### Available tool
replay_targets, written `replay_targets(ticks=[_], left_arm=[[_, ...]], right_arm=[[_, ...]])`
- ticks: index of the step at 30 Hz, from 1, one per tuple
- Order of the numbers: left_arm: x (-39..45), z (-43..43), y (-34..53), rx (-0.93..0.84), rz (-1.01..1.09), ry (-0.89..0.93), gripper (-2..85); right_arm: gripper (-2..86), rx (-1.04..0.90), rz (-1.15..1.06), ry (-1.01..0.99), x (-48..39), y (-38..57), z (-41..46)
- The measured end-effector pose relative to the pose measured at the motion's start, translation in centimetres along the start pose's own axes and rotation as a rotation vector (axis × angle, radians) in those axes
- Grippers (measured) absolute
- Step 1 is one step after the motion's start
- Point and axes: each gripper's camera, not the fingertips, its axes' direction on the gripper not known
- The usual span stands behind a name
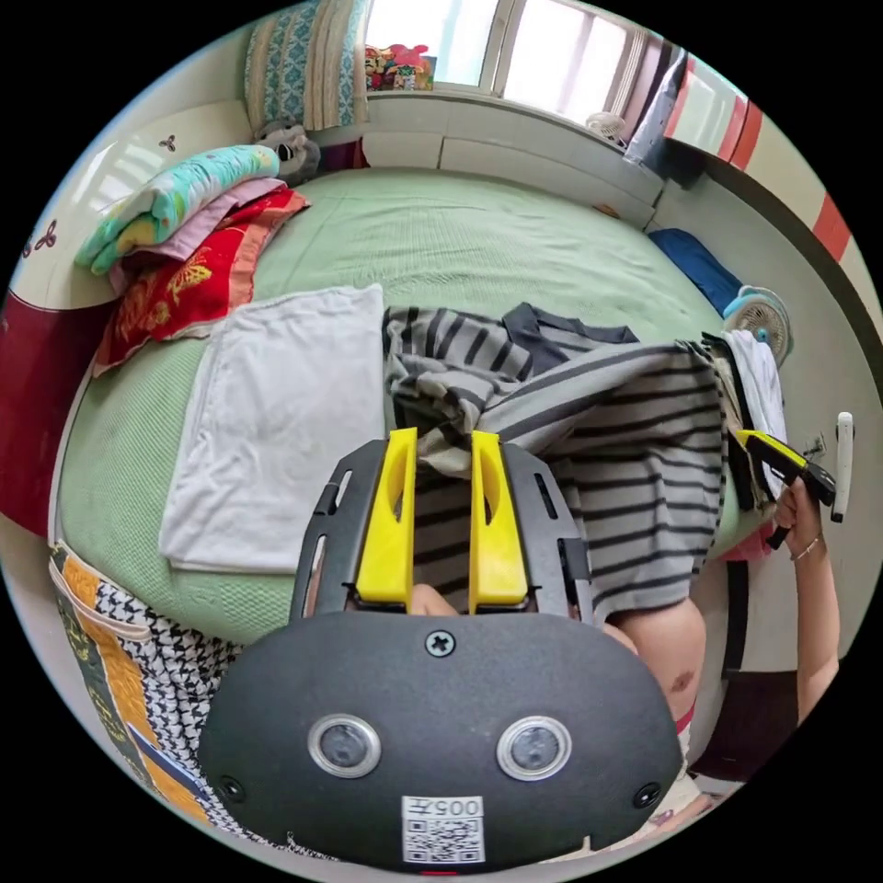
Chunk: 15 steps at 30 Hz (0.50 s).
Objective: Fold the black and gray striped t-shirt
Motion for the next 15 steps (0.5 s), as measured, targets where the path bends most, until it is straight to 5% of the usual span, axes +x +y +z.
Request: replay_targets(ticks=[15], left_arm=[[-2.1,0.9,10.6,-0.098,-0.057,0.041,10.0]], right_arm=[[10.7,-0.149,0.043,-0.075,0.5,17.2,2.2]])
